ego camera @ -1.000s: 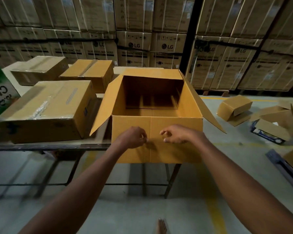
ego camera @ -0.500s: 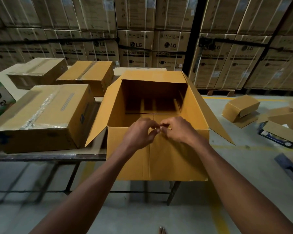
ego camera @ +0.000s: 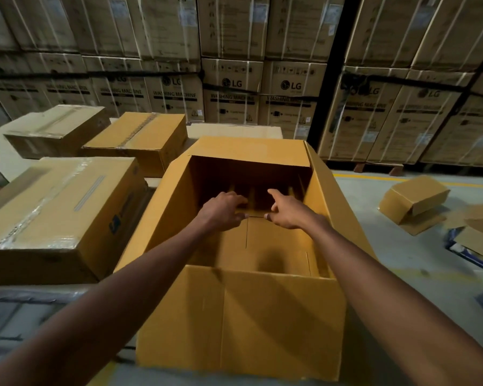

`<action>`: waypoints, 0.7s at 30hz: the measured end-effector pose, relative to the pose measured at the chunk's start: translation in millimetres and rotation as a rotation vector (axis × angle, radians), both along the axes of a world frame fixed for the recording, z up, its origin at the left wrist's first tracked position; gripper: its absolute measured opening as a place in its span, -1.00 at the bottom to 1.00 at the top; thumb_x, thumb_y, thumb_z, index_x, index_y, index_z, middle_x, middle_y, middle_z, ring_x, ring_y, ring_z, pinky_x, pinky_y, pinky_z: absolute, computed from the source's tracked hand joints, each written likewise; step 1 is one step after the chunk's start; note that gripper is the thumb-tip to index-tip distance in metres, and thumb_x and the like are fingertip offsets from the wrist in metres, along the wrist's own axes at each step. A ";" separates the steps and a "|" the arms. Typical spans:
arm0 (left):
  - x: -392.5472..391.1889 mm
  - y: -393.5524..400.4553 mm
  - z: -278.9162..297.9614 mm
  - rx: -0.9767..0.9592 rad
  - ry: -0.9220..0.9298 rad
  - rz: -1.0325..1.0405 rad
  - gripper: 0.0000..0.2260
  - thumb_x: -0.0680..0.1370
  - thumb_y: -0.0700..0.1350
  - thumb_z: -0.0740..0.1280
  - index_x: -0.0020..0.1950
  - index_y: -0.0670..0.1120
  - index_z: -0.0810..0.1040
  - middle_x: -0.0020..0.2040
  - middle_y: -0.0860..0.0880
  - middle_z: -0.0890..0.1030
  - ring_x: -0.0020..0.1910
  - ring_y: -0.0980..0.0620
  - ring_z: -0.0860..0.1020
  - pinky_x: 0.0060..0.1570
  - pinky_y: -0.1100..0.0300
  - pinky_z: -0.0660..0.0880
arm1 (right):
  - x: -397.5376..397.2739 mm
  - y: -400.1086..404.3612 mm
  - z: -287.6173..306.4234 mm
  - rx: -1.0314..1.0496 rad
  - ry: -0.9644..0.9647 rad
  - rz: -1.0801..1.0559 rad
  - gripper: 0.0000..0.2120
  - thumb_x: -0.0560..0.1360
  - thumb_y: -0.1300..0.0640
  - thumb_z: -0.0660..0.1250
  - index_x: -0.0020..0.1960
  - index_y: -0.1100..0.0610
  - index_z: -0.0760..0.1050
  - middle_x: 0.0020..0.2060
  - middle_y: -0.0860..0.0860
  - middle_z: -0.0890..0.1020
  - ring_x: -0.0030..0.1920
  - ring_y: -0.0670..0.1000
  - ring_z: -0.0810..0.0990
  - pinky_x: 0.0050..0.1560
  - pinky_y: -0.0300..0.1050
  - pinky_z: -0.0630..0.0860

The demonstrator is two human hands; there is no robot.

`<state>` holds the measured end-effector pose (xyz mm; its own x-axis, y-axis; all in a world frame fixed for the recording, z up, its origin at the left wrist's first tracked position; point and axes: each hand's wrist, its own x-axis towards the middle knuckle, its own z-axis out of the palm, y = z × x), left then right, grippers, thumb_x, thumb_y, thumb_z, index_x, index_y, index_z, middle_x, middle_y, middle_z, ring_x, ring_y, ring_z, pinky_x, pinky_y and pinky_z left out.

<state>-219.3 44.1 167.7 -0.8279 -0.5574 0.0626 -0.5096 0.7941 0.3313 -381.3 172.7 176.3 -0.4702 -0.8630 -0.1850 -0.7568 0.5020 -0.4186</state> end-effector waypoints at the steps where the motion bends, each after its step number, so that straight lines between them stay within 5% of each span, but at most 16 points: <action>1: -8.7 -10.0 -1.5 0.007 -0.027 0.011 -0.51 0.60 0.08 0.38 0.51 0.04 0.41 0.48 -0.04 0.44 0.35 -0.06 0.51 0.22 -0.10 0.58 | -11.0 -10.9 -2.5 0.015 -0.005 -0.002 -0.22 0.62 0.01 0.40 0.68 -0.01 0.02 0.47 0.09 0.50 0.41 0.16 0.52 0.31 0.12 0.53; 11: -71.2 -106.9 -9.7 0.135 -0.037 0.079 -0.47 0.63 0.03 0.34 0.58 -0.05 0.33 0.55 -0.10 0.34 0.51 -0.15 0.33 0.42 -0.19 0.39 | -84.7 -94.1 -14.9 0.069 0.026 -0.076 -0.22 0.63 0.01 0.38 0.70 0.02 0.01 0.68 0.03 0.08 0.62 0.18 0.19 0.56 0.17 0.26; 17: -87.4 -146.7 -1.3 -0.057 0.075 0.161 -0.38 0.61 0.14 0.31 0.60 -0.06 0.24 0.57 -0.09 0.30 0.58 -0.17 0.18 0.49 -0.21 0.21 | -91.3 -117.1 -19.2 -0.073 0.231 -0.147 -0.27 0.62 -0.01 0.36 0.67 -0.02 0.06 0.63 0.09 0.16 0.51 0.24 0.31 0.47 0.26 0.24; 21: -102.9 -166.3 7.0 -0.101 0.127 0.162 -0.28 0.59 0.20 0.32 0.64 -0.01 0.11 0.63 -0.09 0.18 0.62 -0.19 0.09 0.53 -0.20 0.15 | -103.0 -139.7 -17.5 -0.311 0.271 -0.235 -0.26 0.61 0.02 0.37 0.67 -0.05 0.08 0.62 0.09 0.18 0.59 0.23 0.16 0.53 0.26 0.17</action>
<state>-322.3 -122.2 174.7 -0.7096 -0.6682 0.2234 -0.5926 0.7376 0.3238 -484.3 33.0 158.9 -0.6552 -0.7223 0.2215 -0.7402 0.5550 -0.3795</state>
